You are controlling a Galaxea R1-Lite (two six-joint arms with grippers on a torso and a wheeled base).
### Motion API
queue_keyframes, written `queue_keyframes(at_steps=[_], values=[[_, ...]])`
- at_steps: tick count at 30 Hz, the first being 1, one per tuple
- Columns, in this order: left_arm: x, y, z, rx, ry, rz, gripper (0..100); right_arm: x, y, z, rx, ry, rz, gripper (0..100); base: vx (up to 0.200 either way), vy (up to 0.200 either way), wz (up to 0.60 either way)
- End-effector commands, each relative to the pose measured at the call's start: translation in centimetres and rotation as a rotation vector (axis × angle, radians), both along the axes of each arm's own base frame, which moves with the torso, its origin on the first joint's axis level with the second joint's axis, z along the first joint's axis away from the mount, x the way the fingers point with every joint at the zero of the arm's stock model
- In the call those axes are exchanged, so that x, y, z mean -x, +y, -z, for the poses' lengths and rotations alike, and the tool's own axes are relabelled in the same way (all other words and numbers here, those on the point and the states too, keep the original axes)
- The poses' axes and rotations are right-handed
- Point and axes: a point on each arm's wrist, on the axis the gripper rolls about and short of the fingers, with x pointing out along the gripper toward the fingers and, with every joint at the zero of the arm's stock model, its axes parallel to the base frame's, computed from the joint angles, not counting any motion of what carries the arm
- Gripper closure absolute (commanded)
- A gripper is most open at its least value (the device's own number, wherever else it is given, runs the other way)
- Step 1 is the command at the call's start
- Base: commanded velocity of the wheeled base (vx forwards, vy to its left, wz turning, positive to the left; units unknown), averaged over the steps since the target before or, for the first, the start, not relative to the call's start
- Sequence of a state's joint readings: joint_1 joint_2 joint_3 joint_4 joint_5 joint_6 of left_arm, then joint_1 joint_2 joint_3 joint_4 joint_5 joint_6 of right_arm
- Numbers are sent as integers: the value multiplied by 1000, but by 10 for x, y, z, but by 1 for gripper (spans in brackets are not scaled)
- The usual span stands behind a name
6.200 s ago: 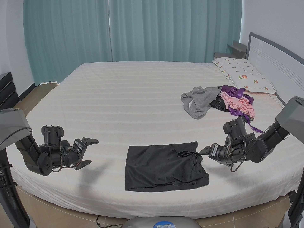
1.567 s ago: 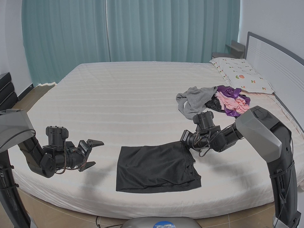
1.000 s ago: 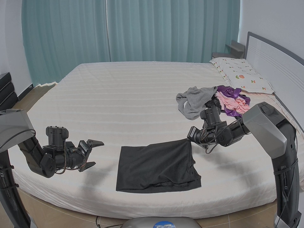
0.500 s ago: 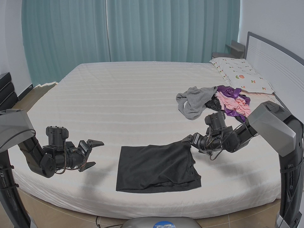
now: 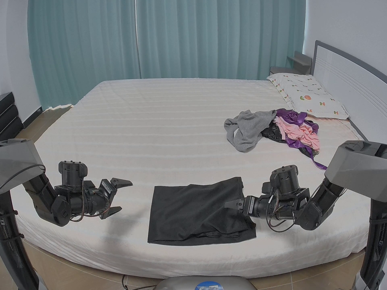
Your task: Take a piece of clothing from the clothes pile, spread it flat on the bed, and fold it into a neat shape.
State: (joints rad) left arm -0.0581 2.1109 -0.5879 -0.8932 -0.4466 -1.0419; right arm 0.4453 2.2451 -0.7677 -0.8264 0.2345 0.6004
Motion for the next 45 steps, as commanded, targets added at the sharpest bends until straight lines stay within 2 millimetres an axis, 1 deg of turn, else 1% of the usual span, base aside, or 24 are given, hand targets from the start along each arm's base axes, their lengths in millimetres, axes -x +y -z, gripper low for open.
queue_keyframes(at_steps=[1,4,10,13,14,18,21,22,29,32,37,45], values=[[0,0,0,1,1,-1,0,12,7,1,12,11,-40,0,0,0,0],[0,0,0,1,0,-1,0,13,8,11,34,24,-58,0,0,0,0],[0,0,0,1,1,-1,0,13,8,15,49,24,-70,0,0,0,0],[0,0,0,1,1,-1,0,15,5,17,62,30,-69,0,0,0,0],[0,0,0,1,1,-1,0,16,3,17,68,31,-70,100,0,0,0],[0,0,0,1,3,-1,0,21,-7,19,101,36,-75,100,0,0,0],[0,0,0,1,1,-1,0,24,-10,20,119,34,-84,100,0,0,0],[0,0,0,1,0,-1,0,27,-15,18,121,37,-80,100,0,0,0],[0,0,0,2,0,1,0,33,-24,12,122,43,-64,100,0,0,0],[0,0,0,1,1,-1,0,41,-31,6,121,50,-58,100,0,0,0],[0,0,0,1,0,-1,0,46,-39,9,133,68,-60,100,0,0,0],[0,0,0,1,3,-1,0,53,-43,13,161,81,-79,100,0,0,0]])
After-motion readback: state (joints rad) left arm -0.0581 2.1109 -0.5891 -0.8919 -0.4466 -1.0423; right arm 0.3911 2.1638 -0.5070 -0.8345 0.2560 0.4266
